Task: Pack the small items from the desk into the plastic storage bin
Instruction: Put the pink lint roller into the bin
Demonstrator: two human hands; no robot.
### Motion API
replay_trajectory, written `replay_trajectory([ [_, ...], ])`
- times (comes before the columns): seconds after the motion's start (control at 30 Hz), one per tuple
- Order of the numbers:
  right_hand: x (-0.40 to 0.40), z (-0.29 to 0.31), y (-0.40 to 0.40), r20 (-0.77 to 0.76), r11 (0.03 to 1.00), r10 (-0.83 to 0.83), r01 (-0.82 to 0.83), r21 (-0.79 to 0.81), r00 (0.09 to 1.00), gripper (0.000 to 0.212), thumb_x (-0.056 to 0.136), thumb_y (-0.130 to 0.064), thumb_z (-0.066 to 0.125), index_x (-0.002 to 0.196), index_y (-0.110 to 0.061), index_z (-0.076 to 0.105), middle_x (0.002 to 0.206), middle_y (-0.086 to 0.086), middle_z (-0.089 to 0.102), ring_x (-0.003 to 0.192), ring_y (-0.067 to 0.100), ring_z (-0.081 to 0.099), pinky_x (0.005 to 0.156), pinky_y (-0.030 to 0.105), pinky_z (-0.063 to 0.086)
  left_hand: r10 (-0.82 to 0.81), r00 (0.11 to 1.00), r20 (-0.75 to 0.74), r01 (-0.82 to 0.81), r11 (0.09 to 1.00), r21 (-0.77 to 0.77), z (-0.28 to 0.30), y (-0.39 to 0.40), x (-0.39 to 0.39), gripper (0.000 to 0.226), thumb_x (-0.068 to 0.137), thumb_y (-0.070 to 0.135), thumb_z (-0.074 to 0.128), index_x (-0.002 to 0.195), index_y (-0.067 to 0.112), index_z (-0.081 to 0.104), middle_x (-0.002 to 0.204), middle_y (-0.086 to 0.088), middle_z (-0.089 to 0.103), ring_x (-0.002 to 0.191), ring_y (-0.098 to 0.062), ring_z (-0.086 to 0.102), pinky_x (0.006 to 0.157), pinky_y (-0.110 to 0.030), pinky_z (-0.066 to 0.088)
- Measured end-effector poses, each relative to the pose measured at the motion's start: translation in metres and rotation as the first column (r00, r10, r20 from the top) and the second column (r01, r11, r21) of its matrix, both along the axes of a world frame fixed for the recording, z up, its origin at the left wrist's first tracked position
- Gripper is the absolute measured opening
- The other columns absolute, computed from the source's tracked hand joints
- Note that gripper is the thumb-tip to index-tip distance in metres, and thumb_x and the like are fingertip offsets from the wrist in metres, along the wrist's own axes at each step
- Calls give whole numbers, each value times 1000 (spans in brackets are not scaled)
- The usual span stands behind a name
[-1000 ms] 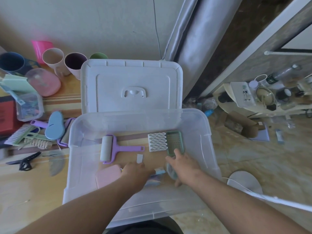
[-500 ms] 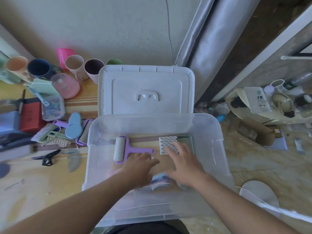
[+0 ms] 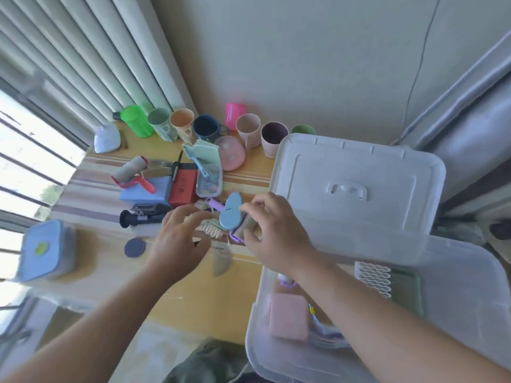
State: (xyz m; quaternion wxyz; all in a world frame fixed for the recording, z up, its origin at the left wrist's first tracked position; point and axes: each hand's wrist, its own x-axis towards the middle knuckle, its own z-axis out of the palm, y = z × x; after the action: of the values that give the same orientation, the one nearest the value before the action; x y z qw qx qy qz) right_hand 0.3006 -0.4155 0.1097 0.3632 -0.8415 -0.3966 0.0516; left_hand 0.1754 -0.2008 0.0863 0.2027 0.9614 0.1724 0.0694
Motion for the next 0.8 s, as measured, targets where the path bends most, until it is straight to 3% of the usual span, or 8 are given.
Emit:
replay_trajectory([
  [0.1,-4,-8,58,-35,990,78,-81,-112,996,47,88,-18,67,134,-14,66,125,7,55,114,33,53,87,52,55,55,998,-42,-55,998,16,-18,61,-22,50,77,19,80,123,31,67,122,4,53,118,-29,51,101,-45,44],
  [0.2,-8,-23,110,-50,959,93,-103,-264,994,52,92,-24,63,143,-20,59,132,1,50,120,27,50,88,46,53,104,994,-35,-103,994,27,-30,121,-29,50,76,22,79,123,32,65,121,5,49,115,-27,46,101,-48,43],
  [0.27,-9,-32,144,-48,947,75,-86,-308,996,50,92,-25,64,141,-20,59,132,1,49,123,27,49,87,42,51,141,988,-62,-141,990,12,-35,162,-26,53,76,24,78,125,35,61,124,3,48,113,-29,44,98,-50,46],
  [0.37,-9,-42,200,-92,932,63,-91,-351,994,46,93,-27,63,138,-18,59,128,1,49,124,28,45,92,49,52,206,969,-133,-209,978,-4,-40,222,-12,58,77,23,77,131,36,57,133,-6,45,122,-36,42,103,-54,44],
  [0.53,-5,-52,316,-62,885,57,-79,-459,996,49,96,-51,57,134,-20,53,128,4,50,120,32,46,88,47,52,227,933,-280,-238,971,-5,-48,298,17,70,77,31,74,141,37,44,147,-5,32,133,-35,30,111,-51,35],
  [0.63,1,-63,364,-45,808,-19,-11,-589,999,60,96,-62,54,138,-19,51,137,8,53,121,35,49,88,47,50,198,911,-363,-219,976,-17,-55,317,16,75,76,34,74,143,37,40,150,-4,28,137,-34,27,114,-50,34],
  [0.7,4,-75,384,-53,743,-72,18,-669,996,58,98,-62,54,136,-19,53,134,9,57,119,36,54,82,45,47,175,913,-369,-201,979,-32,-59,321,7,77,76,35,72,144,37,37,150,-5,29,136,-36,29,114,-50,33],
  [0.8,8,-92,397,-58,699,-82,16,-715,995,33,105,-44,53,124,-17,57,118,11,68,104,35,66,68,38,44,143,924,-356,-176,982,-63,-69,325,-13,75,79,35,69,146,38,36,147,-4,36,134,-34,34,114,-49,34],
])
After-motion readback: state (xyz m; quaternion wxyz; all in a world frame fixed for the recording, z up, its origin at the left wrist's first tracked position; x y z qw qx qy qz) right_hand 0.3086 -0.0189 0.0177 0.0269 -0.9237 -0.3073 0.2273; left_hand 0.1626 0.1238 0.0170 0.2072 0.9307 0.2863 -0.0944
